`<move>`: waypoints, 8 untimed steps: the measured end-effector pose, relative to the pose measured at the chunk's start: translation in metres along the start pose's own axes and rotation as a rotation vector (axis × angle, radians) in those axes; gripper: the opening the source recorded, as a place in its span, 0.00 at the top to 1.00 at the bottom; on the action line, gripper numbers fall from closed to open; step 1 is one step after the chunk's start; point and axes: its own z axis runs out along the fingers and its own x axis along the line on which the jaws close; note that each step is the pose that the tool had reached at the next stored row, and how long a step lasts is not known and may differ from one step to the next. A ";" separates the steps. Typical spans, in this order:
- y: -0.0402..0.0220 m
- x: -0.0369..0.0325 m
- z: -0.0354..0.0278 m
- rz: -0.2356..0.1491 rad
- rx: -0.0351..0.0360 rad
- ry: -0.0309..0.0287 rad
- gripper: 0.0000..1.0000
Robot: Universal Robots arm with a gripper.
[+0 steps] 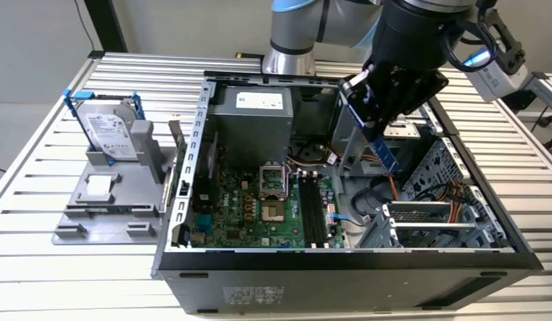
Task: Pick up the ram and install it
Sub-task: 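Insert the ram into the slot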
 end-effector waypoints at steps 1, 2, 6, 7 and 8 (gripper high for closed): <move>0.0000 0.0000 0.0000 0.012 0.0005 -0.0004 1.00; 0.0000 0.0000 0.0000 0.023 0.0011 -0.0008 1.00; 0.0000 0.0001 0.0000 0.060 0.0028 -0.0021 1.00; 0.0000 0.0001 0.0000 0.064 0.0030 -0.0022 1.00; 0.0000 0.0001 0.0000 0.065 0.0031 -0.0022 1.00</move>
